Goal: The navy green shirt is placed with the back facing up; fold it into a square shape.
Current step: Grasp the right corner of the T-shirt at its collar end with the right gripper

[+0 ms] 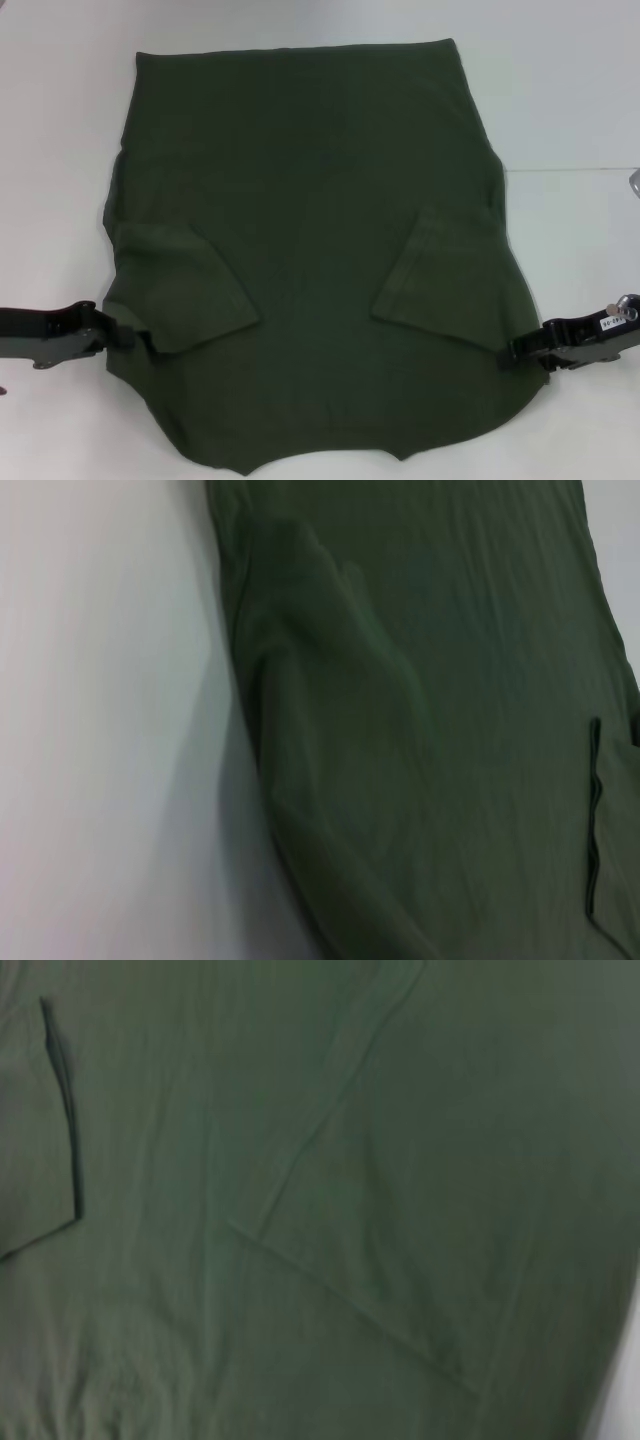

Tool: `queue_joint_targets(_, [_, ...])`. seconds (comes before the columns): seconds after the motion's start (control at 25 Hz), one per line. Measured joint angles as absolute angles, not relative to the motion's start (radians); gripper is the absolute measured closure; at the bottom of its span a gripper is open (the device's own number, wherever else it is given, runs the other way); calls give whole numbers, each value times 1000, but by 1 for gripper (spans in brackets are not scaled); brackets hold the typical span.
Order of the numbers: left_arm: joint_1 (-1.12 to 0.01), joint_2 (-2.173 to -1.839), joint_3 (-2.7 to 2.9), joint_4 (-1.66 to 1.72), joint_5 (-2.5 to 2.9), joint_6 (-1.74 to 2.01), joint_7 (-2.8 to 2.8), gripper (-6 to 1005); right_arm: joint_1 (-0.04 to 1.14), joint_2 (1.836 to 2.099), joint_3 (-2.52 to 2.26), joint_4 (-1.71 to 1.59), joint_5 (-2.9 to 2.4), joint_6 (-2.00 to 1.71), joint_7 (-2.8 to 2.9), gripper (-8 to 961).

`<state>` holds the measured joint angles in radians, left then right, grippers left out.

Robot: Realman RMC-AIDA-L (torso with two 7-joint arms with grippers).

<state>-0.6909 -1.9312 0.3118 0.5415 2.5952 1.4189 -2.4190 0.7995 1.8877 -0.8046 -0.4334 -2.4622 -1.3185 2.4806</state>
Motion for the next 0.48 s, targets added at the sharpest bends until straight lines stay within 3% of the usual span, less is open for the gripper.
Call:
queue_joint_targets(0.12, [-692, -1931, 311, 541, 2595, 1418, -2419, 960, 801, 1887, -802, -435, -2462, -1307, 2483, 187])
queue_joint_targets(0.36, [-693, -1930, 311, 541, 2596, 1417, -2419, 960, 806, 1887, -801, -436, -2461, -1304, 2483, 350])
queue_joint_targets(0.48, [-694, -1930, 310, 541, 2596, 1417, -2419, 960, 807, 1887, -801, -436, -2461, -1302, 2483, 498])
